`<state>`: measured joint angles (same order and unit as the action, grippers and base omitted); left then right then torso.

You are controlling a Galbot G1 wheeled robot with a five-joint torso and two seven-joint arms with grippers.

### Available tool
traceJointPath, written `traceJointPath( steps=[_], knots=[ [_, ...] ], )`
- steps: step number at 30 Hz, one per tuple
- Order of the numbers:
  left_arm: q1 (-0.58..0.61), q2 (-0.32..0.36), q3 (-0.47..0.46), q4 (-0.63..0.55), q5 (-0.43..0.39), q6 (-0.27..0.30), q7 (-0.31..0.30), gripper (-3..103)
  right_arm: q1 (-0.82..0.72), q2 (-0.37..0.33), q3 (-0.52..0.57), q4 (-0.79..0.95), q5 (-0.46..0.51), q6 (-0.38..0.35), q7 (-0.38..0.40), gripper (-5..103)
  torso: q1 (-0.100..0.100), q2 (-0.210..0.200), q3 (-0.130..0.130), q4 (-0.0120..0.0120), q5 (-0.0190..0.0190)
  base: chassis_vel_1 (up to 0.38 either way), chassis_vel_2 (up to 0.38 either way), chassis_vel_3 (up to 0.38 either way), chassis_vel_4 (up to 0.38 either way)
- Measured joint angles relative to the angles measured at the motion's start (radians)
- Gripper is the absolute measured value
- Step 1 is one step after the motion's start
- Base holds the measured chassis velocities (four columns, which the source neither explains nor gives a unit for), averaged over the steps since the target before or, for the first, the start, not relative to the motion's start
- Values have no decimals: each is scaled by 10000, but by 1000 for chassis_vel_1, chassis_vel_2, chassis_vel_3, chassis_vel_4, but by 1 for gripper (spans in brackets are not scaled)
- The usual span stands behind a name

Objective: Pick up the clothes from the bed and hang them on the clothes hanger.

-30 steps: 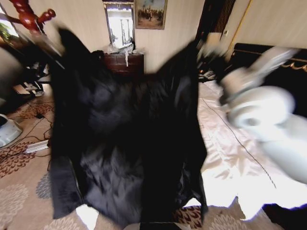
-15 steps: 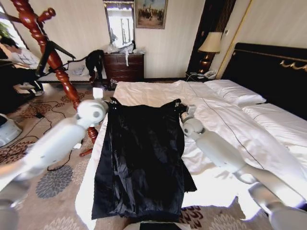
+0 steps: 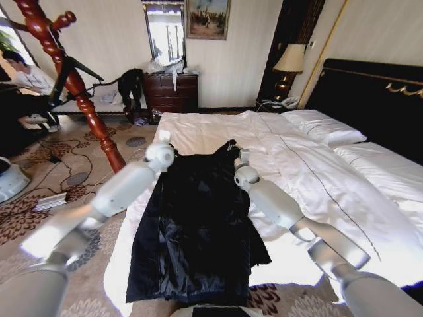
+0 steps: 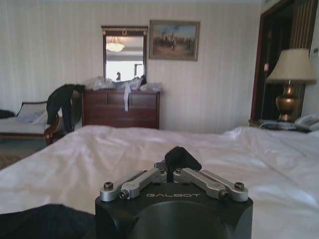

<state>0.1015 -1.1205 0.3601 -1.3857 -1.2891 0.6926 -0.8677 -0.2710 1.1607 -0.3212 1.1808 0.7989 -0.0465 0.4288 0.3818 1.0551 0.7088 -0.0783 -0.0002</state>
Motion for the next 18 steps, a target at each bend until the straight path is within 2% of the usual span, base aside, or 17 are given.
traceJointPath(
  steps=[4, 5, 6, 7, 8, 11, 12, 13, 14, 15, 16, 17, 18],
  knots=[
    [154, -468, -227, 924, 288, -312, 51, 2, -156, 337, -18, -335, -6, -54, 21, 1, 0, 0, 0, 3, 1, 0, 0, 0, 0],
    [188, -598, -325, 1209, 395, -445, 115, 2, -195, 468, 17, -436, 65, -49, 13, -2, 0, -1, 1, 7, 2, 0, 0, 0, 0],
    [222, -712, -443, 1459, 492, -586, 194, -1, -227, 553, 75, -476, 227, 0, -60, 2, 0, -1, 1, 10, 1, 0, 0, 0, 0],
    [222, -712, -443, 1459, 492, -586, 194, -1, -227, 553, 75, -476, 227, 0, -60, 2, 0, -1, 1, 10, 1, 0, 0, 0, 0],
    [257, -802, -581, 1619, 520, -687, 270, 4, -265, 576, 133, -458, 485, 94, -232, 8, 1, -1, 1, 11, 1, 0, 0, 0, 0],
    [355, -832, -1074, 1419, -177, -640, 292, 20, -535, 82, 348, 469, 2190, 145, -957, 18, 1, -1, 2, 8, 1, 0, 0, 0, 0],
    [355, -832, -1074, 1419, -177, -640, 292, 20, -535, 82, 348, 469, 2190, 145, -957, 18, 1, -1, 2, 8, 1, 0, 0, 0, 0],
    [384, -769, -1225, 1179, -405, -571, 268, 20, -670, -177, 501, 967, 3037, 68, -1110, 24, 1, 0, 1, -2, 1, 0, 0, 0, 0],
    [413, -668, -1416, 844, -674, -538, 337, 25, -827, -541, 692, 1608, 4172, -10, -1274, 29, 0, 1, 0, -2, 3, 0, 0, 0, 0],
    [431, -603, -1565, 622, -812, -652, 560, 30, -901, -747, 813, 1929, 4783, -35, -1382, 35, -3, 2, -2, -2, 3, 0, 0, 0, 0],
    [447, -570, -1650, 480, -802, -1004, 935, 36, -943, -913, 901, 2217, 5238, -30, -1529, 35, -4, 3, -3, -3, 2, 0, 0, 0, 0],
    [447, -570, -1650, 480, -802, -1004, 935, 36, -943, -913, 901, 2217, 5238, -30, -1529, 35, -4, 3, -3, -3, 2, 0, 0, 0, 0],
    [456, -558, -1675, 387, -739, -1438, 1342, 42, -957, -1010, 952, 2443, 5499, 34, -1697, 35, -4, 3, -2, -1, 3, 0, 0, 0, 0]
  ],
)
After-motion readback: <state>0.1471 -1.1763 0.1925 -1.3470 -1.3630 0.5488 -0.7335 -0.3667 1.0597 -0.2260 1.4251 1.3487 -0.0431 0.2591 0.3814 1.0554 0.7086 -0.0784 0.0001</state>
